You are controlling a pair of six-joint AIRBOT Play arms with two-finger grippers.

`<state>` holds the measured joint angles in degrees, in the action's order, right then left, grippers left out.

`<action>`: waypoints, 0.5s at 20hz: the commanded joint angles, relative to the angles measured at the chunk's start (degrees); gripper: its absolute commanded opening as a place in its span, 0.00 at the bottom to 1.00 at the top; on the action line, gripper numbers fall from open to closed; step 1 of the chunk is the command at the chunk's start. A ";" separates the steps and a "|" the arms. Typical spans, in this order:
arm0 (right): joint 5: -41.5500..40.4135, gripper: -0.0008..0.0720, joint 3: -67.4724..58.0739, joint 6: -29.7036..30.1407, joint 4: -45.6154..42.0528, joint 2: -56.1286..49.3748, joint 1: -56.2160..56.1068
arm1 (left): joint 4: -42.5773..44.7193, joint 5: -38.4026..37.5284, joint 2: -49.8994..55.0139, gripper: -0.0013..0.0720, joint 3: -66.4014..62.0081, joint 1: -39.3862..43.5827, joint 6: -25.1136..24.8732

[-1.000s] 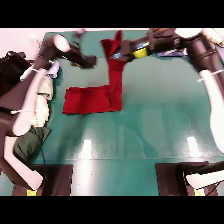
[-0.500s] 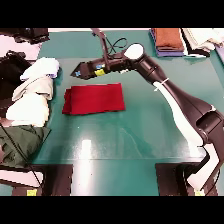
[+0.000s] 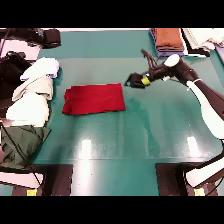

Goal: Fold the shirts.

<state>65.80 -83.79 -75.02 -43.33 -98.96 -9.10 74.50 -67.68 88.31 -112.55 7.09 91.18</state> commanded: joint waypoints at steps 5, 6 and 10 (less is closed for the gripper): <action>-4.00 0.82 2.03 -0.87 10.03 -9.29 -3.80 | -0.04 -0.37 0.22 0.05 0.59 2.21 -0.76; -5.14 0.81 -0.33 -0.92 11.04 -11.04 -5.44 | -0.13 -0.85 0.22 0.05 0.61 2.21 -0.76; -6.95 0.59 -9.62 -0.94 13.92 -17.07 -11.56 | -1.36 -2.27 0.22 0.05 0.61 2.21 -0.72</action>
<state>60.58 -88.09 -75.90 -31.88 -111.98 -16.82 74.04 -68.84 88.51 -111.96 9.19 90.50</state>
